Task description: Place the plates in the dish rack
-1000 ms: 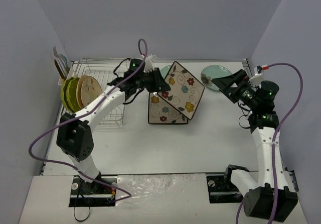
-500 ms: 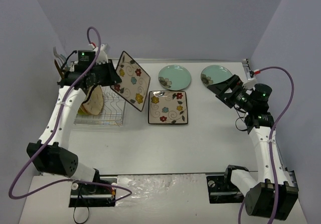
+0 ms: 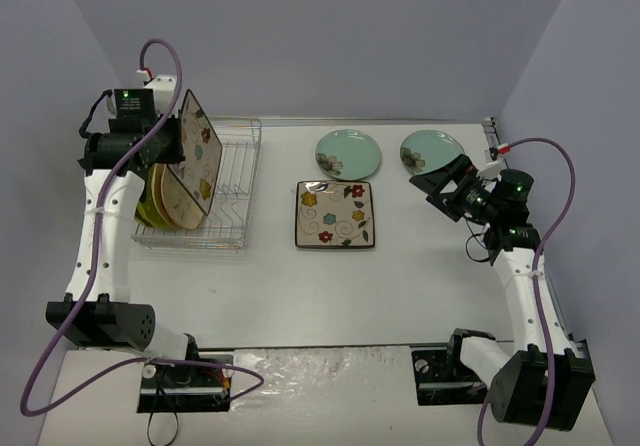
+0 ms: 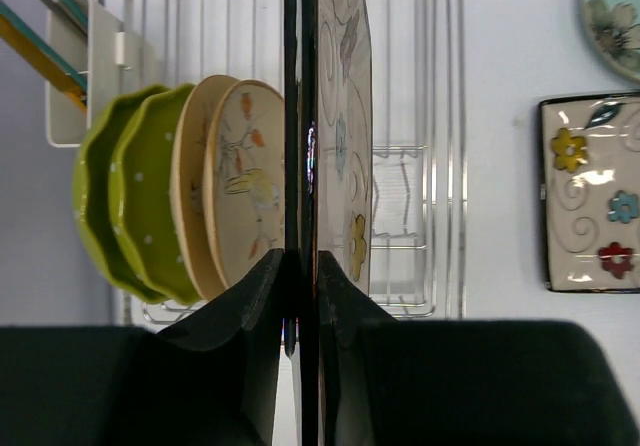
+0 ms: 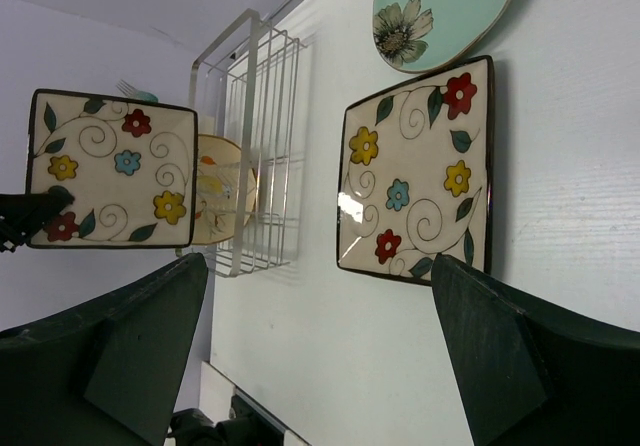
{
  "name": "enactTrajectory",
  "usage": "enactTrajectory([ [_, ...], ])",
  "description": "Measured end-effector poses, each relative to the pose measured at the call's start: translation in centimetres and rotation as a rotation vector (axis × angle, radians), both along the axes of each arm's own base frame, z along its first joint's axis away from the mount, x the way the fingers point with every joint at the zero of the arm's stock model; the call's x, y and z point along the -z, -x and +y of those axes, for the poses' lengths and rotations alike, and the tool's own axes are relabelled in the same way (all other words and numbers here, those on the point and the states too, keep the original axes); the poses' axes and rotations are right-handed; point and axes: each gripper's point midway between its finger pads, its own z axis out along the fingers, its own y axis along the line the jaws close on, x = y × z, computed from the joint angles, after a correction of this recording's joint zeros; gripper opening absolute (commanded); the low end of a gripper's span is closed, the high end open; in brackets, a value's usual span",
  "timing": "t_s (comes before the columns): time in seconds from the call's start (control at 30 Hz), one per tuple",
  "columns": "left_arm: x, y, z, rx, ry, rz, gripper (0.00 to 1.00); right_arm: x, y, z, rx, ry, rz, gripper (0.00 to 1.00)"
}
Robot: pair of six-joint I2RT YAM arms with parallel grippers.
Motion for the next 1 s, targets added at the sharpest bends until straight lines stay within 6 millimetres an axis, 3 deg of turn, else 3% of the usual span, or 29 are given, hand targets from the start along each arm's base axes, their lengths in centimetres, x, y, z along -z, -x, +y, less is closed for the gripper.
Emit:
enactTrajectory([
  [0.37,1.3,-0.5,3.3,-0.060,-0.147,0.025,0.00,1.2,-0.2,0.1,-0.013,0.012,0.024,0.91],
  [0.67,6.9,-0.9,3.5,-0.053,-0.167,0.120,0.00,2.4,-0.1,0.1,-0.017,0.016,0.051,0.91],
  [0.87,8.4,-1.9,3.2,-0.041,-0.155,0.107,0.00,2.7,-0.2,0.2,-0.021,0.018,0.057,0.91],
  [1.0,10.4,-2.2,3.2,-0.042,-0.140,0.113,0.00,3.0,-0.1,0.2,-0.023,0.023,0.060,0.91],
])
